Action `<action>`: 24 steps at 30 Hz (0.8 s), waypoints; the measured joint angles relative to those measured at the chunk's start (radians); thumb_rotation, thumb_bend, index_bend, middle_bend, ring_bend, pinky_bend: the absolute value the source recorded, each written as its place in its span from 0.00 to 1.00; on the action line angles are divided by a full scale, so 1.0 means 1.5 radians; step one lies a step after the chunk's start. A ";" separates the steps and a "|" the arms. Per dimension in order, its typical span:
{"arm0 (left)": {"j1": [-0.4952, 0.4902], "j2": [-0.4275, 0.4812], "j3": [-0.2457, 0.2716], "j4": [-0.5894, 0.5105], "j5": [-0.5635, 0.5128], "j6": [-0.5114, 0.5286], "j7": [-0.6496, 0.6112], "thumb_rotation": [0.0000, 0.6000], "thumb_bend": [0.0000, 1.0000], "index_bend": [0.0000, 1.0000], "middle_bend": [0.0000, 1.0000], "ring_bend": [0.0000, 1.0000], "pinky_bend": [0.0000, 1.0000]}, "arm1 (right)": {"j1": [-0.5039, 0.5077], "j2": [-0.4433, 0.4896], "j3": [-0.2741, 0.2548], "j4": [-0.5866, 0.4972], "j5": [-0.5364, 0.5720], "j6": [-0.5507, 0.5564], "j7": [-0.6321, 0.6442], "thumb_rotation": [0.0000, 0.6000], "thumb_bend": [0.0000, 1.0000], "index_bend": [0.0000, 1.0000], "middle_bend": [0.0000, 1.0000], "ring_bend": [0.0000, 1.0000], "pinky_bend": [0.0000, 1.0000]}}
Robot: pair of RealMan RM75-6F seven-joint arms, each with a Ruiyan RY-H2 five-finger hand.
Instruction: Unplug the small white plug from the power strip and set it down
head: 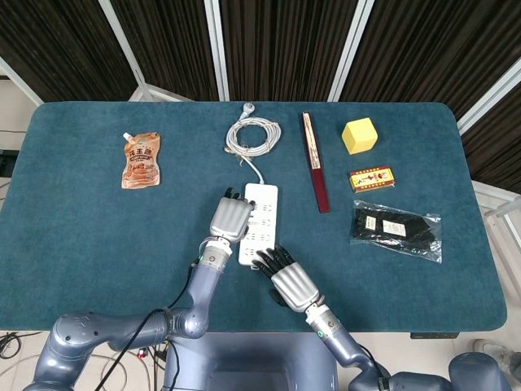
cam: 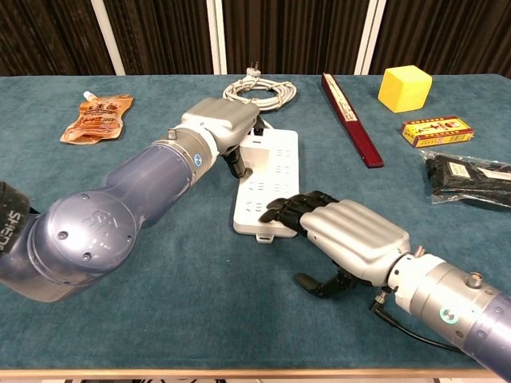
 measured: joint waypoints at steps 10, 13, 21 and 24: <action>0.003 0.002 -0.004 -0.009 0.006 -0.003 0.001 1.00 0.41 0.77 0.81 0.33 0.20 | -0.003 -0.010 -0.005 0.002 0.001 0.000 -0.008 1.00 0.41 0.14 0.18 0.08 0.07; 0.006 0.002 -0.005 -0.009 0.007 -0.004 -0.002 1.00 0.41 0.77 0.81 0.33 0.21 | -0.003 -0.010 -0.005 0.002 0.001 0.000 -0.009 1.00 0.41 0.14 0.18 0.08 0.07; 0.008 0.003 -0.008 -0.010 0.018 -0.005 -0.012 1.00 0.41 0.78 0.83 0.41 0.31 | -0.005 -0.015 -0.008 0.004 0.001 -0.001 -0.011 1.00 0.41 0.14 0.18 0.08 0.07; 0.008 0.002 -0.010 -0.012 0.023 -0.004 -0.019 1.00 0.41 0.78 0.83 0.44 0.36 | -0.005 -0.015 -0.008 0.004 0.000 -0.001 -0.011 1.00 0.41 0.14 0.18 0.08 0.07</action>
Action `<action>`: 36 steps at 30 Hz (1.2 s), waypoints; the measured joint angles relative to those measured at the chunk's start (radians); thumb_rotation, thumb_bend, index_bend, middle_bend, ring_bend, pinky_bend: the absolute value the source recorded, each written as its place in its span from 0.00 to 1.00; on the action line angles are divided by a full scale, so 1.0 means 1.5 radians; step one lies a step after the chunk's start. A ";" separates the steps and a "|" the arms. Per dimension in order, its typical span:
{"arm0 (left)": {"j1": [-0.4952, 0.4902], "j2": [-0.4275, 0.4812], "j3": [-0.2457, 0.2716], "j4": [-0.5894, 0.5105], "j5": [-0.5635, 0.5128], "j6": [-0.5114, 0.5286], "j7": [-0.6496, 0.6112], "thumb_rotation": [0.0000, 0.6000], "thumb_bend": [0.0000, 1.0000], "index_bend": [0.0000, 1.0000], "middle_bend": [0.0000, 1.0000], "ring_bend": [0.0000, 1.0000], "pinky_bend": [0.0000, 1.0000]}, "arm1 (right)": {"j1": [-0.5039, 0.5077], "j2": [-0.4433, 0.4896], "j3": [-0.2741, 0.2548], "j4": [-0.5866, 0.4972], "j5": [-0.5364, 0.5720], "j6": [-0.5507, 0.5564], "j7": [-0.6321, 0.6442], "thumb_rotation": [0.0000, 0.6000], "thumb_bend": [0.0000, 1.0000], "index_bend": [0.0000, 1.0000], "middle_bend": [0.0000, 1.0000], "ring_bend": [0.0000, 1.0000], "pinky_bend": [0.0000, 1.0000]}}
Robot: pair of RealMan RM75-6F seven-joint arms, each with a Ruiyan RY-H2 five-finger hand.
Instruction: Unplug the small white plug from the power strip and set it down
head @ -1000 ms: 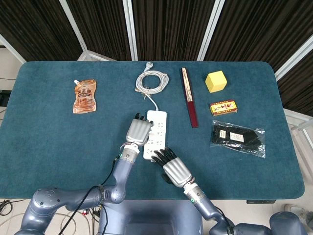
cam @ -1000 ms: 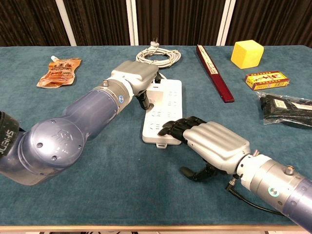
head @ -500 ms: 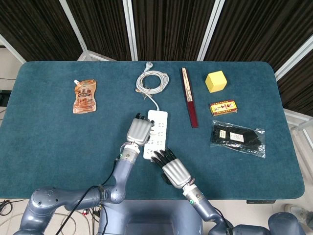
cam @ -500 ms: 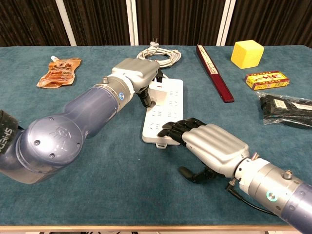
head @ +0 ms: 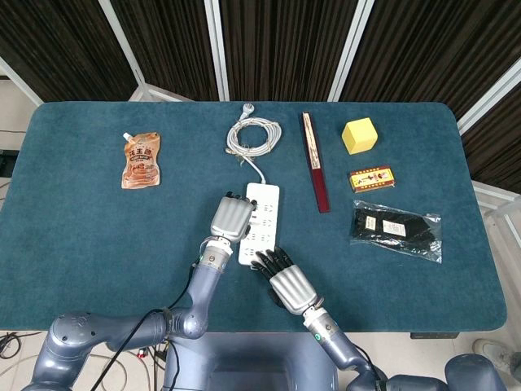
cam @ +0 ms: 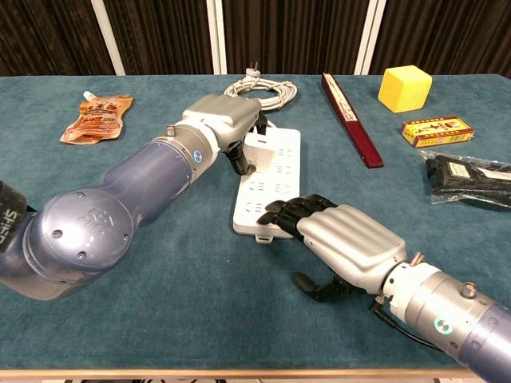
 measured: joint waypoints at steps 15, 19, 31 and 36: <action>-0.004 0.002 -0.011 -0.020 0.022 0.006 -0.010 1.00 0.41 0.78 0.84 0.51 0.44 | -0.002 0.000 -0.002 0.001 -0.001 -0.001 0.001 1.00 0.41 0.14 0.18 0.08 0.07; -0.003 0.004 -0.011 -0.025 0.022 0.005 -0.010 1.00 0.41 0.78 0.84 0.51 0.45 | -0.002 -0.001 -0.002 0.001 -0.001 -0.002 0.000 1.00 0.41 0.14 0.18 0.08 0.07; -0.003 0.012 -0.012 -0.040 0.021 -0.002 -0.010 1.00 0.41 0.78 0.84 0.57 0.55 | -0.002 -0.003 -0.001 0.001 0.000 -0.003 -0.001 1.00 0.41 0.14 0.18 0.08 0.07; -0.004 0.015 -0.013 -0.042 0.013 -0.008 -0.007 1.00 0.41 0.78 0.84 0.58 0.57 | -0.002 -0.003 0.000 0.001 0.000 -0.003 -0.001 1.00 0.41 0.14 0.18 0.08 0.07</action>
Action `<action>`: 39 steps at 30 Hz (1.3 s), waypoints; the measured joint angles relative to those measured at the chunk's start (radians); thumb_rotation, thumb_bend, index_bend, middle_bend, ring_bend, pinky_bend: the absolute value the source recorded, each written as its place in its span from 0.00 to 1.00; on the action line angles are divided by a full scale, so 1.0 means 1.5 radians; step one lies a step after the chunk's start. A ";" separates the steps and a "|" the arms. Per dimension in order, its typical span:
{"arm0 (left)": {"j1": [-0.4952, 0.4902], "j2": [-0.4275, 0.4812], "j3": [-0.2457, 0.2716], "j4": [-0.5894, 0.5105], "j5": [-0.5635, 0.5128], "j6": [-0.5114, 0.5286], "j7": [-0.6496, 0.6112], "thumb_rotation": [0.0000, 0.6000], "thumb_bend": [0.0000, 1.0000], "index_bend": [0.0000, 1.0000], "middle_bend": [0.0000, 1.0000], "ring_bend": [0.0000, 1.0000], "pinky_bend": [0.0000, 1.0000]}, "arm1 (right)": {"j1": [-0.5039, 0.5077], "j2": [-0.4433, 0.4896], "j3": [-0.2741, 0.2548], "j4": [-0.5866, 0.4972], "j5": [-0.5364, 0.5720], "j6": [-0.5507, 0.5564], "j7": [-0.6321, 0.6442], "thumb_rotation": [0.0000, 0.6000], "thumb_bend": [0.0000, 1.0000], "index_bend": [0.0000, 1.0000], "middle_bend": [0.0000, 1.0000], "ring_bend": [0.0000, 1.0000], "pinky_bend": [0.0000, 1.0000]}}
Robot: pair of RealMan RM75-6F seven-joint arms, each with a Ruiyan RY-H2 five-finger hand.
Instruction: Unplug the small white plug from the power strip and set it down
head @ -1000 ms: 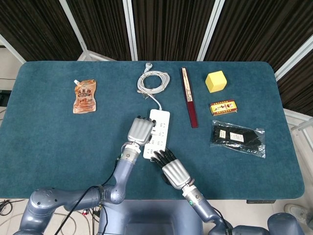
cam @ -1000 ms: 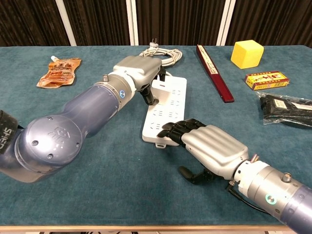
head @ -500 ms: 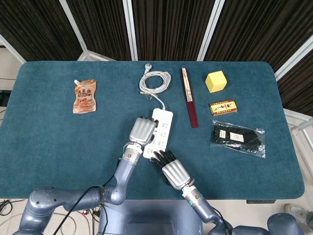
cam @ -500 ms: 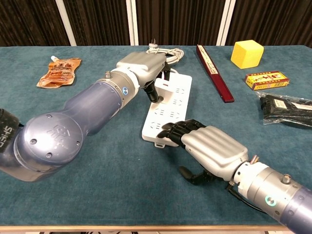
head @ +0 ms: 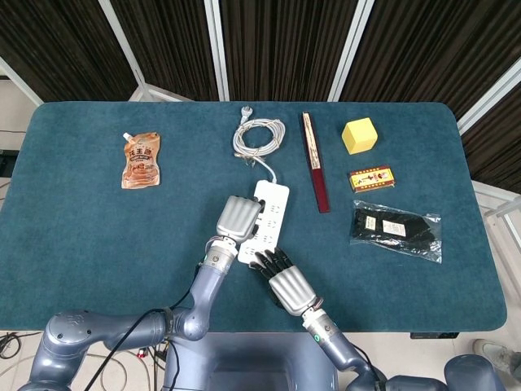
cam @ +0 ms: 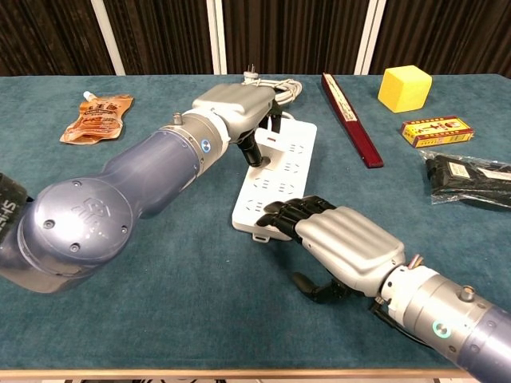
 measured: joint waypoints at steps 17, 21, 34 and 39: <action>0.000 0.010 -0.010 -0.014 0.010 0.013 -0.015 1.00 0.41 0.78 0.84 0.59 0.58 | -0.001 0.003 -0.004 -0.009 -0.003 0.001 -0.006 1.00 0.41 0.14 0.18 0.08 0.07; 0.002 0.012 -0.009 -0.017 0.011 0.018 -0.019 1.00 0.41 0.78 0.84 0.60 0.59 | -0.002 0.002 -0.006 -0.010 -0.003 0.000 -0.010 1.00 0.41 0.14 0.18 0.08 0.07; -0.001 0.017 -0.014 -0.034 0.021 0.019 -0.034 1.00 0.41 0.78 0.84 0.60 0.59 | -0.002 -0.001 -0.004 -0.010 0.000 -0.001 -0.015 1.00 0.41 0.14 0.18 0.09 0.07; 0.000 0.026 -0.017 -0.048 0.026 0.027 -0.034 1.00 0.41 0.78 0.84 0.60 0.59 | -0.003 0.001 -0.004 -0.013 -0.001 0.002 -0.017 1.00 0.41 0.14 0.18 0.08 0.07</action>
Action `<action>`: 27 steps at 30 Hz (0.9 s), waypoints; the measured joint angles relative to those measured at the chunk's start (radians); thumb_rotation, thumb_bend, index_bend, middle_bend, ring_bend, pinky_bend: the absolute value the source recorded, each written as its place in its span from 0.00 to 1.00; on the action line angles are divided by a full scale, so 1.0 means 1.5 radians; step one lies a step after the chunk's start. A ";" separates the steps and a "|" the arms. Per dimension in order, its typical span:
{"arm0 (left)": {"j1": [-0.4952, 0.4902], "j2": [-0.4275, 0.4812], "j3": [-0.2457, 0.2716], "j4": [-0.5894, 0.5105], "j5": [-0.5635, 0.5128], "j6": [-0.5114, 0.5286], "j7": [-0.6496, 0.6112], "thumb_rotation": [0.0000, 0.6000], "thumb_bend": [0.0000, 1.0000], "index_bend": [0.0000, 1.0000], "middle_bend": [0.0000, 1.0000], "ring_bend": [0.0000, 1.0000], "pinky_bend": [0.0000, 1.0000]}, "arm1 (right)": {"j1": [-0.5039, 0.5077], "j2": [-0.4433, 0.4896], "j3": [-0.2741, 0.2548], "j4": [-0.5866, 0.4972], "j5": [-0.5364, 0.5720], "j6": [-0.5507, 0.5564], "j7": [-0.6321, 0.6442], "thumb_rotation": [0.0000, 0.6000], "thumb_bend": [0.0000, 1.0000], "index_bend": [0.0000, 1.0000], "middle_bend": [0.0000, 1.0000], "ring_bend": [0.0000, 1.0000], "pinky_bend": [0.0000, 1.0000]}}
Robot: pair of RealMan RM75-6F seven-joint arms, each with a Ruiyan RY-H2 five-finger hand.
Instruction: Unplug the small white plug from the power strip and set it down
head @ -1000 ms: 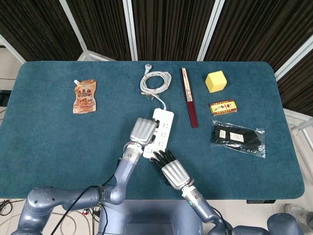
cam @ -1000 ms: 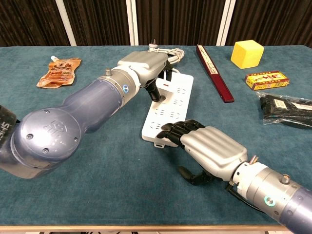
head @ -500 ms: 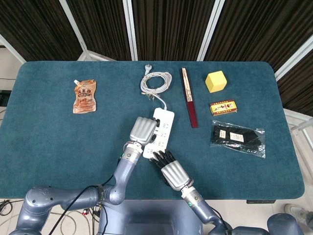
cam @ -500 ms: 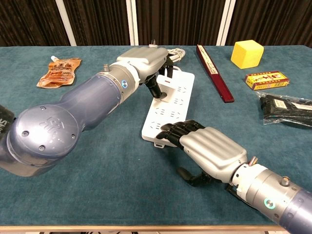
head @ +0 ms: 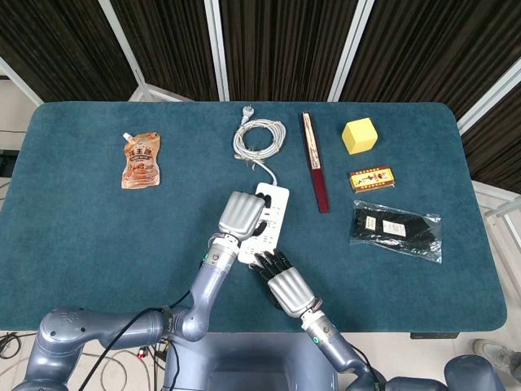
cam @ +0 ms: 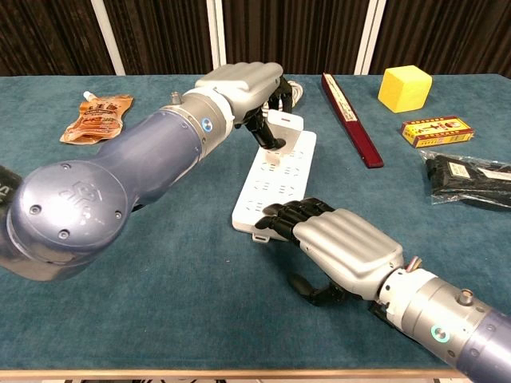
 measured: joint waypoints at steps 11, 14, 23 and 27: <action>0.032 0.062 0.013 -0.051 0.012 0.026 0.001 1.00 0.41 0.77 0.84 0.60 0.59 | -0.003 0.013 0.008 -0.032 -0.007 0.022 -0.006 1.00 0.41 0.14 0.18 0.08 0.07; 0.050 0.085 0.025 -0.071 0.016 0.033 -0.001 1.00 0.41 0.77 0.84 0.60 0.59 | -0.005 0.015 0.012 -0.038 -0.011 0.033 -0.007 1.00 0.41 0.14 0.18 0.08 0.07; 0.090 0.128 0.069 -0.107 0.025 0.043 -0.006 1.00 0.41 0.77 0.83 0.60 0.59 | -0.005 0.036 0.035 -0.071 -0.034 0.079 -0.022 1.00 0.41 0.14 0.18 0.08 0.07; 0.108 0.141 0.097 -0.110 0.030 0.046 0.000 1.00 0.41 0.76 0.82 0.59 0.59 | -0.005 0.058 0.046 -0.097 -0.037 0.091 -0.031 1.00 0.41 0.14 0.18 0.08 0.07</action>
